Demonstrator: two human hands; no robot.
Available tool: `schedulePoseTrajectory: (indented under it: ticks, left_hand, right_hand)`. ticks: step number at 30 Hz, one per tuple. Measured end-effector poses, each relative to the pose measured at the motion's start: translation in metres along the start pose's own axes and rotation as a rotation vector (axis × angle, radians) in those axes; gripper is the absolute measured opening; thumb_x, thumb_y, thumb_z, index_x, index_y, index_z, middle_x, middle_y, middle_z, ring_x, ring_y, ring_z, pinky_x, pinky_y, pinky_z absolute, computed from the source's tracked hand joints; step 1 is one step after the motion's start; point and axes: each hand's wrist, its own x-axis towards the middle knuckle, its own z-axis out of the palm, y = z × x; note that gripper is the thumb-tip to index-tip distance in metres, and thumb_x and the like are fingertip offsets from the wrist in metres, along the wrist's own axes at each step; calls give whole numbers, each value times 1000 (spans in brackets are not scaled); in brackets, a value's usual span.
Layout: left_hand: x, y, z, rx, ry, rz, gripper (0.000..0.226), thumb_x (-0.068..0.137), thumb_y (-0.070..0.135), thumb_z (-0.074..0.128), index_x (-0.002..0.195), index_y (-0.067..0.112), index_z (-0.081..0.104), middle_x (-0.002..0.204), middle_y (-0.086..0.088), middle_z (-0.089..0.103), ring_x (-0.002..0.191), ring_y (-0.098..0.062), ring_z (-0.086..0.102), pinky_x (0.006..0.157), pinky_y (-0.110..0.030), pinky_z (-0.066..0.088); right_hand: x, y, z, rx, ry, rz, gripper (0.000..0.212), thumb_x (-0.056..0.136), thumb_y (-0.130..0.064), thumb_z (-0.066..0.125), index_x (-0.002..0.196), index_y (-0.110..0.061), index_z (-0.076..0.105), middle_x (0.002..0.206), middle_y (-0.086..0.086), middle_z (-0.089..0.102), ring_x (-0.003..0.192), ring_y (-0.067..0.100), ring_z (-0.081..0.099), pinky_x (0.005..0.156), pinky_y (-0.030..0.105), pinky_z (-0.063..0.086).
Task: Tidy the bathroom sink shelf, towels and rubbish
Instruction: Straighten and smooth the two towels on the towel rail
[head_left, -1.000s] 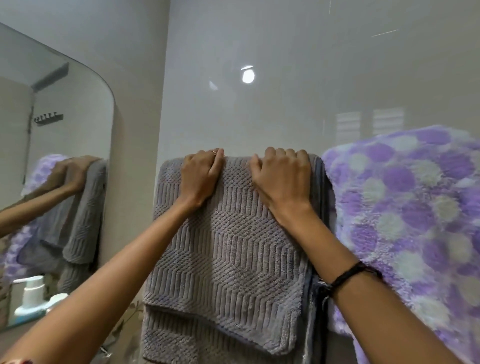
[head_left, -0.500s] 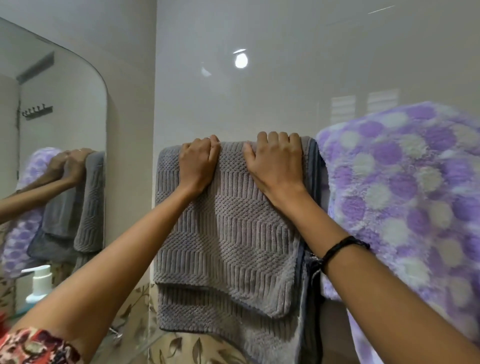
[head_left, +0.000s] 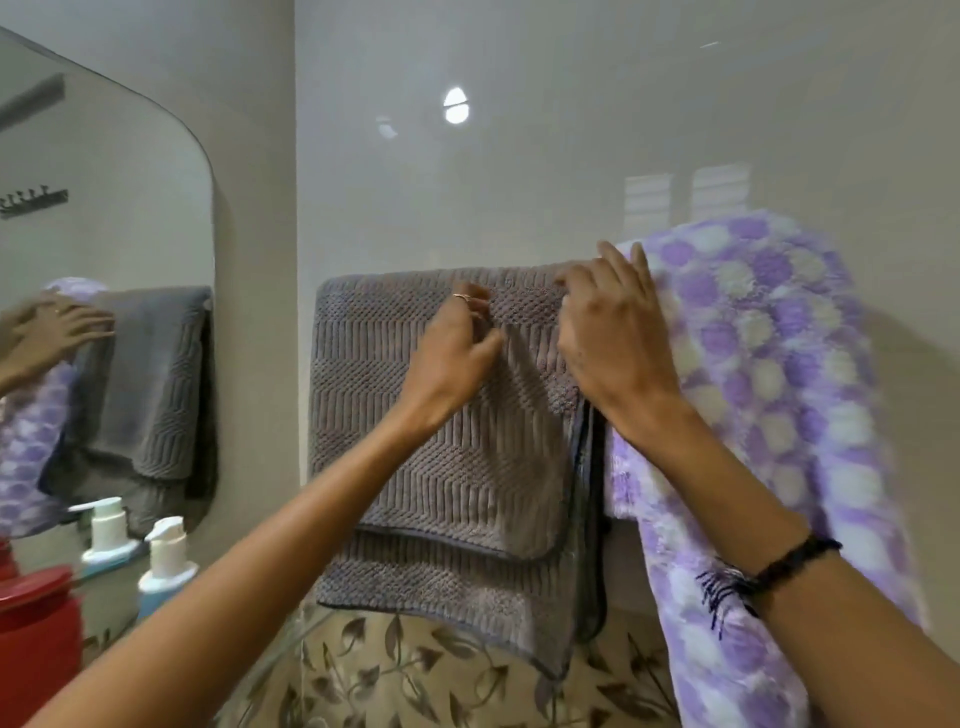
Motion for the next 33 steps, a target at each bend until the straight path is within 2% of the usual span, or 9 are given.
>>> schedulePoseTrajectory:
  ticks: [4, 11, 16, 19, 21, 23, 25, 29, 33]
  left_hand:
    - [-17, 40, 23, -211, -81, -44, 32, 89, 15, 55, 120, 11, 46, 110, 0, 57, 99, -10, 54, 80, -15, 45]
    - [-33, 86, 50, -402, -116, -113, 28, 89, 13, 57, 115, 11, 48, 104, -1, 63, 92, -10, 61, 79, -18, 49]
    - [-30, 98, 60, -414, -85, -157, 26, 88, 17, 58, 111, 20, 46, 90, 13, 62, 76, 7, 61, 75, -20, 52]
    - [-20, 104, 69, -477, -59, -255, 36, 86, 27, 59, 116, 19, 42, 93, 0, 62, 90, -17, 64, 89, -45, 51]
    - [-15, 108, 76, -499, -38, -327, 51, 76, 44, 59, 118, 21, 40, 101, -7, 60, 100, -27, 62, 93, -50, 48]
    - [-12, 111, 83, -511, -18, -349, 55, 74, 46, 65, 117, 23, 38, 106, -9, 63, 100, -25, 64, 81, -38, 52]
    - [-9, 112, 90, -577, 26, -361, 53, 78, 36, 70, 117, 21, 36, 108, -8, 66, 91, -16, 69, 68, -24, 54]
    - [-4, 118, 99, -595, 102, -409, 63, 74, 37, 76, 119, 22, 34, 112, -2, 63, 92, -11, 68, 75, -26, 55]
    - [-7, 126, 109, -635, 185, -446, 61, 71, 34, 77, 115, 20, 37, 100, 2, 62, 69, 0, 69, 53, -17, 54]
  right_hand:
    - [-10, 10, -17, 15, 25, 36, 38, 87, -2, 41, 122, -7, 55, 127, 14, 58, 135, 25, 37, 119, 35, 7]
    - [-36, 27, -33, 12, -5, 19, 34, 89, -4, 43, 121, -7, 55, 125, 10, 58, 132, 24, 40, 119, 36, 13]
    - [-38, 45, -39, 39, 10, -15, 33, 90, -8, 40, 120, -9, 54, 124, 7, 58, 129, 22, 42, 119, 35, 13]
    - [-38, 53, -42, 97, 16, -55, 41, 83, -6, 37, 120, -8, 55, 123, 9, 58, 129, 25, 42, 119, 37, 12]
    - [-37, 62, -42, 121, 35, -76, 47, 81, -8, 30, 122, -9, 55, 125, 9, 57, 131, 24, 40, 119, 37, 9]
    - [-34, 75, -43, 134, 68, -52, 45, 83, -5, 33, 122, -9, 55, 129, 9, 55, 134, 24, 37, 118, 36, 6]
    - [-28, 92, -42, 111, 104, -9, 40, 86, -7, 40, 124, -10, 54, 134, 10, 50, 134, 24, 35, 118, 39, 8]
    - [-19, 114, -42, 189, 205, 189, 36, 90, -24, 43, 123, -16, 54, 133, 7, 48, 127, 26, 41, 110, 41, 27]
    - [-28, 117, -37, 351, 245, 407, 50, 84, -42, 56, 126, -18, 46, 135, 8, 41, 120, 30, 42, 93, 46, 43]
